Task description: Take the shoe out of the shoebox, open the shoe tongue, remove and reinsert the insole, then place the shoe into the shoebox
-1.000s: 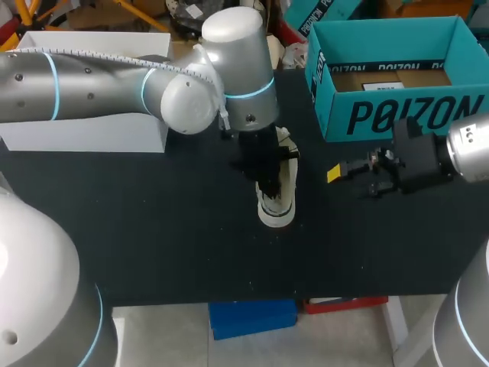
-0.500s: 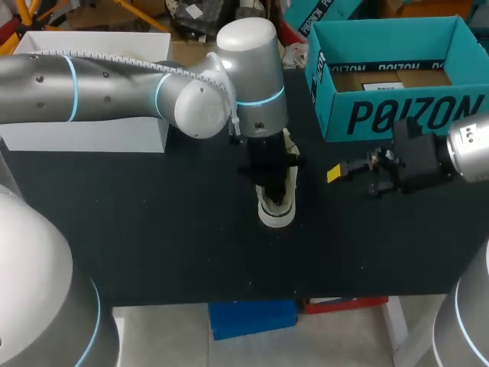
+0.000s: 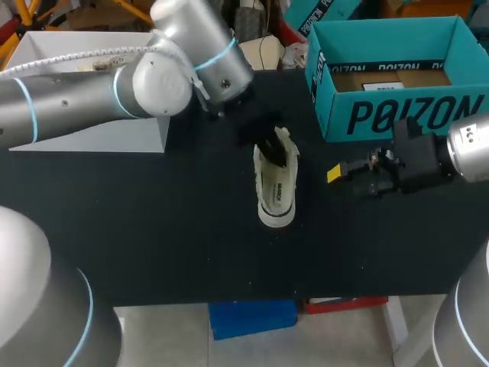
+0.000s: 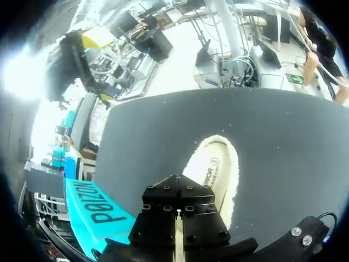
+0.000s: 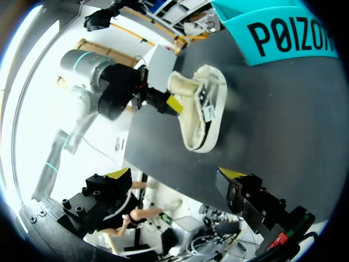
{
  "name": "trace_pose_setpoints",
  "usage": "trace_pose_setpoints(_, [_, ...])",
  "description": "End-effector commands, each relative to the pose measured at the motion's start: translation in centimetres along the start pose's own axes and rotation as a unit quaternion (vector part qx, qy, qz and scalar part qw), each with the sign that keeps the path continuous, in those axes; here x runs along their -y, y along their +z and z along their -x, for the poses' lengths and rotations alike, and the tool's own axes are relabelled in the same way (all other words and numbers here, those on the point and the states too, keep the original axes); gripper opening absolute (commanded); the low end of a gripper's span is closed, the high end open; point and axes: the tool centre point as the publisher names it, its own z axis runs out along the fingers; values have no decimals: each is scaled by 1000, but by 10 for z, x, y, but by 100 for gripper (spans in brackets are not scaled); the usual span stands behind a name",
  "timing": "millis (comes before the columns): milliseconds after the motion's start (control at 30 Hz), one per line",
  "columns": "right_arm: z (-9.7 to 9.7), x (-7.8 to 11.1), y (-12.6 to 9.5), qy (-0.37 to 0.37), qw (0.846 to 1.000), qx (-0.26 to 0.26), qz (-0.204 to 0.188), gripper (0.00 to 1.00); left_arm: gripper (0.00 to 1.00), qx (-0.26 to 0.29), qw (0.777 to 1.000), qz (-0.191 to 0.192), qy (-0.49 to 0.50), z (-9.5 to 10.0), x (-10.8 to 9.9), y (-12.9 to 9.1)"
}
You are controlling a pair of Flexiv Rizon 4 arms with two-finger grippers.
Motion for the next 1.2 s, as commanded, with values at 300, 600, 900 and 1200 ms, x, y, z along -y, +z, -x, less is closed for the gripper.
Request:
trace_pose_setpoints(300, [0, 0, 0, 0, 1000, 0, 0, 100, 0, 245, 943, 59, -217, 8, -63, -90])
trace_pose_setpoints(600, [0, 0, 0, 0, 1000, 0, 0, 100, 0, 183, 956, 66, -220, 4, -108, -78])
trace_pose_setpoints(900, [0, 0, 0, 0, 1000, 0, 0, 100, 0, 132, 968, 79, -199, 10, -136, -48])
trace_pose_setpoints(1200, [0, 0, 0, 0, 1000, 0, 0, 100, 0, 96, 979, 57, -169, 19, -136, -18])
